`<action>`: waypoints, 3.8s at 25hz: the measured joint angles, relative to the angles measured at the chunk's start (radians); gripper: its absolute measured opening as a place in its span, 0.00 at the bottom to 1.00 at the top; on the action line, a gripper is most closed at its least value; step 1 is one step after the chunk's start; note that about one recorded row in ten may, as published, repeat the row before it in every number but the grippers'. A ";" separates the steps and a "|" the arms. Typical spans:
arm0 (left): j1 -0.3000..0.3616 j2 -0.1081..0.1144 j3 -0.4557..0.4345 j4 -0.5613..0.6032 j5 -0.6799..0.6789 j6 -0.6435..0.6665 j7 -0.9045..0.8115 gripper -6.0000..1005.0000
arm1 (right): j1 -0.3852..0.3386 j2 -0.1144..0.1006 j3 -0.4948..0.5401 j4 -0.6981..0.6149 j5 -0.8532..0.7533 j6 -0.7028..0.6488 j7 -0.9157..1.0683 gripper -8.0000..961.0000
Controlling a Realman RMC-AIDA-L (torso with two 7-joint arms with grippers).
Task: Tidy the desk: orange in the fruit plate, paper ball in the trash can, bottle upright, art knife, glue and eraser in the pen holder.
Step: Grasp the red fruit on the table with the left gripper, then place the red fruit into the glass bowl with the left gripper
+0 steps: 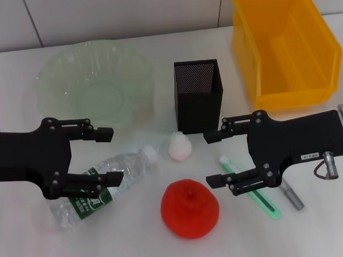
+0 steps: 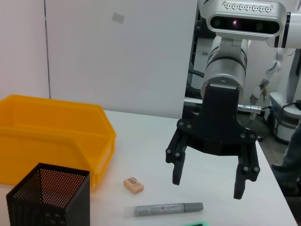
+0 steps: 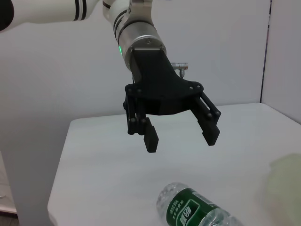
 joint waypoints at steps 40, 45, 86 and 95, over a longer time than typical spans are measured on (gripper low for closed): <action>-0.091 -0.013 0.454 -0.494 -0.221 -0.450 0.231 0.69 | -0.050 -0.005 0.321 -0.046 -0.065 -0.135 0.059 0.80; -0.106 -0.014 0.491 -0.528 -0.225 -0.500 0.245 0.69 | -0.050 -0.005 0.323 -0.046 -0.065 -0.140 0.061 0.80; 0.046 -0.004 0.496 -0.127 -0.300 -0.479 0.146 0.16 | -0.049 -0.004 0.349 -0.035 -0.060 -0.139 0.075 0.80; -0.001 -0.006 0.282 -0.165 -0.374 -0.559 0.157 0.16 | -0.058 -0.002 0.349 -0.029 -0.059 -0.146 0.075 0.80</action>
